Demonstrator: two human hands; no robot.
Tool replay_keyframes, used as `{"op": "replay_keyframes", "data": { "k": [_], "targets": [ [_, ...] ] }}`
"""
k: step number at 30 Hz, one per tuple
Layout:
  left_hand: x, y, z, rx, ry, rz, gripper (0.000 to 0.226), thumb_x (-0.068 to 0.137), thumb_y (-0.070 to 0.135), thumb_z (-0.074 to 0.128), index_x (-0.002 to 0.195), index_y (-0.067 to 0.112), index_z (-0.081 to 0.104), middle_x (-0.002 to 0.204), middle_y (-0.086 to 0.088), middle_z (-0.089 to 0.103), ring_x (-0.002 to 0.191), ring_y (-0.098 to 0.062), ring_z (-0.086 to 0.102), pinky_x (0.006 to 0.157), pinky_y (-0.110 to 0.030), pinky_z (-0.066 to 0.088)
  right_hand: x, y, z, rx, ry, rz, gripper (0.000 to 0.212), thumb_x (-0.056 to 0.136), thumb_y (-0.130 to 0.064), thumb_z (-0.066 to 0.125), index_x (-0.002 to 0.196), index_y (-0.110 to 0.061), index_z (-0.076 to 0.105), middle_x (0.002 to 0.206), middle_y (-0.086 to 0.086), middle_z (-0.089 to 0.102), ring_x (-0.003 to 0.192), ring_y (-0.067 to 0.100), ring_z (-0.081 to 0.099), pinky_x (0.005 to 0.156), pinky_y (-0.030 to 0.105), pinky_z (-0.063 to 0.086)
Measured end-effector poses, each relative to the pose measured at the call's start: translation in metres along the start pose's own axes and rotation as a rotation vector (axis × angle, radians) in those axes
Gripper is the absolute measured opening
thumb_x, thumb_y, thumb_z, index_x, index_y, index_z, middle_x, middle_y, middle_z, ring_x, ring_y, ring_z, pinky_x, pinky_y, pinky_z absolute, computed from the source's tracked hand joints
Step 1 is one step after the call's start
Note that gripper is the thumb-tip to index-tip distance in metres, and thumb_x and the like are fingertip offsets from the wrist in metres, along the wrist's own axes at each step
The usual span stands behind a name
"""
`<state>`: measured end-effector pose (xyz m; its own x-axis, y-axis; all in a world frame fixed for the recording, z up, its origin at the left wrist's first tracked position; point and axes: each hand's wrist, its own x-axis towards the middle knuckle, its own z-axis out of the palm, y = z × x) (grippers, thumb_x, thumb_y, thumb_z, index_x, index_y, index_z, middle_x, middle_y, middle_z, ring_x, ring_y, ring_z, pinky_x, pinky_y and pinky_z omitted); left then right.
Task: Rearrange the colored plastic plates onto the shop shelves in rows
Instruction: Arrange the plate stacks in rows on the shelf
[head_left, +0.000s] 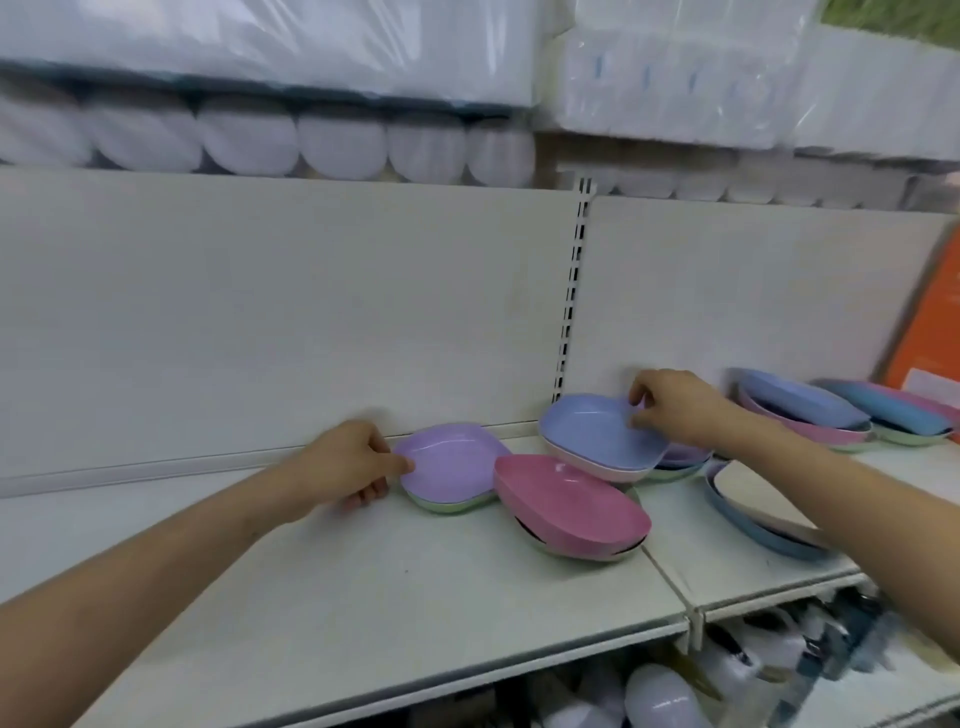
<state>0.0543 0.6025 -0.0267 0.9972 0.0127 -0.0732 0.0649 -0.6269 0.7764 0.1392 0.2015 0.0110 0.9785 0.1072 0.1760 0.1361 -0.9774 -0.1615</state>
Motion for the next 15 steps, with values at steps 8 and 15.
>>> {"op": "replay_keyframes", "data": {
  "k": [8, 15],
  "targets": [
    [-0.005, 0.017, 0.021, 0.101, 0.148, -0.120, 0.022, 0.082, 0.009, 0.077, 0.064, 0.004, 0.066, 0.057, -0.014, 0.066, 0.051, -0.023, 0.059, 0.052, -0.026, 0.047, 0.023, 0.016, 0.006, 0.114, -0.045, -0.136, 0.021, 0.085, -0.023, 0.081, 0.092, -0.011, 0.065, 0.088, -0.001, 0.063, 0.078, 0.018, 0.056, 0.057, 0.025, 0.037],
    [-0.001, 0.033, 0.021, 0.178, 0.209, -0.198, 0.009, 0.082, 0.000, 0.071, 0.084, -0.009, 0.072, 0.075, -0.024, 0.075, 0.064, -0.034, 0.075, 0.066, -0.036, 0.065, 0.032, 0.021, 0.005, 0.113, 0.007, -0.213, 0.011, 0.080, -0.012, 0.079, 0.082, -0.012, 0.068, 0.084, 0.002, 0.067, 0.080, 0.023, 0.062, 0.058, 0.029, 0.040]
  ]
}}
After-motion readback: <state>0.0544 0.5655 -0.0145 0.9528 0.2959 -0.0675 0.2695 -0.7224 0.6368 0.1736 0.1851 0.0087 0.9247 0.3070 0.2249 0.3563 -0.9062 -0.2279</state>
